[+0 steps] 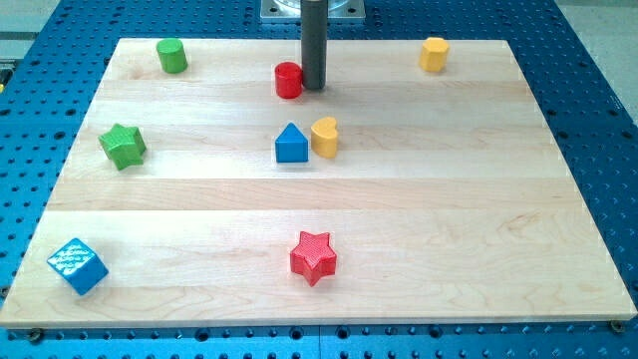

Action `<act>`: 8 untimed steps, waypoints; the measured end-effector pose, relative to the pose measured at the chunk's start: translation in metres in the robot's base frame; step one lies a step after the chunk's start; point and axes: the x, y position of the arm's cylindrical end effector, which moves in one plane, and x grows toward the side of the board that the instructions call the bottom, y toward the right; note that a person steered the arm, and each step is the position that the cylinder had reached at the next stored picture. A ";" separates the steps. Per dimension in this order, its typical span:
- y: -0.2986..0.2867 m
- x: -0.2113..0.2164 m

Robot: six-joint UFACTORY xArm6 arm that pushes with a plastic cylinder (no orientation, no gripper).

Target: Slide the red circle into the heart

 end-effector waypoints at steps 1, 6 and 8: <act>0.003 -0.046; -0.015 -0.003; -0.029 0.043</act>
